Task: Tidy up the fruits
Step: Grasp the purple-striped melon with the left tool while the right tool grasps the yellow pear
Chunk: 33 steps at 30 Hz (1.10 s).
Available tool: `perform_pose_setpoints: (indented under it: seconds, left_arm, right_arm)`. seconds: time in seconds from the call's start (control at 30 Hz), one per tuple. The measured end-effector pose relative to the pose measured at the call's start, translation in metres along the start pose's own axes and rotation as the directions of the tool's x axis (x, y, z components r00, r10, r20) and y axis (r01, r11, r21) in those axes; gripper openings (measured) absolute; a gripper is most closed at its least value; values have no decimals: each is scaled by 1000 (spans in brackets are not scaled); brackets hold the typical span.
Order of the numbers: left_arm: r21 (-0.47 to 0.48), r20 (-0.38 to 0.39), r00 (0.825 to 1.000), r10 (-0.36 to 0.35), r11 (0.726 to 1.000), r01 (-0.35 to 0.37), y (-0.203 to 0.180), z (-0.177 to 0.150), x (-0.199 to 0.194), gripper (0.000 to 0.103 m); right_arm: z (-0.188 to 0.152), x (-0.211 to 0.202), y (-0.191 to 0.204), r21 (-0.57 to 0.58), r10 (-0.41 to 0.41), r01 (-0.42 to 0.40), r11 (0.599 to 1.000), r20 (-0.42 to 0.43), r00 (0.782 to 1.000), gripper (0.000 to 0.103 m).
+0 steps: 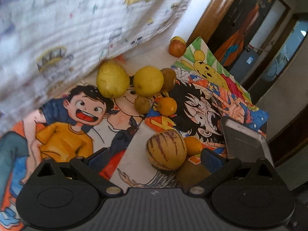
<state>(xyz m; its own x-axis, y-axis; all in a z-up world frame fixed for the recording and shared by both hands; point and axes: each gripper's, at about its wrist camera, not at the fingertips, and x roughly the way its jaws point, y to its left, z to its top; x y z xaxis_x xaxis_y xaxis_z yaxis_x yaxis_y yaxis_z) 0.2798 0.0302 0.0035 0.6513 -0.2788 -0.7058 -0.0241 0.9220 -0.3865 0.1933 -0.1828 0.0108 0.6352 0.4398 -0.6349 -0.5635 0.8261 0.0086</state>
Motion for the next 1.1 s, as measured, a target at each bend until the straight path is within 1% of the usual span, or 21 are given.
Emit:
perform_pose_setpoints:
  seconds: [0.17,0.23,0.27,0.33,0.4,0.43,0.53,0.6,0.77,0.83,0.93,1.1]
  left_arm:
    - [-56,-12,1000,-24,998,24,2,3,12,96]
    - [-74,-14,999,-30,997,29,2,4,15,91]
    - [-81,-16,999,-33,996,32,2,5,17,90]
    - [-93,-21,999,-35,995,33,1,5,19,82]
    - [-97,-23,999,-36,995,34,0,6,21,78]
    - [-94,-24,999,-34,995,32,-1,6,22,73]
    - [-92,-32,999,-38,995,35,-2,6,23,65]
    - [-93,-29,999,-34,995,31,-2,6,24,63]
    - [-101,-27,999,-34,994,31,-1,7,26,62]
    - [-98,-32,999,-43,994,40,-2,6,27,57]
    - [-88,-24,999,-36,996,34,-4,4,26,56]
    - [-101,-13,999,-39,994,37,-2,2,24,55]
  right_arm:
    - [-1,8,-2,4,-4,4,1000,-13,1000,78]
    - [-1,10,-4,8,-6,6,1000,-19,1000,73]
    - [-1,11,-5,10,-7,7,1000,-21,1000,72]
    - [-2,13,-6,12,-6,7,1000,-25,1000,67]
    - [-3,15,-7,15,-4,4,1000,-31,1000,63]
    - [-3,16,-7,16,-2,3,1000,-35,999,61]
    - [-4,19,-7,18,4,-4,1000,-42,999,59]
    - [-5,20,-7,18,5,-4,1000,-45,999,59]
    - [-5,23,-8,24,3,-2,1000,-52,999,57]
    - [-5,24,-8,29,1,0,1000,-52,999,56]
    - [-6,24,-8,39,-2,4,999,-47,999,56]
    - [-6,24,-7,42,-2,4,999,-47,999,56]
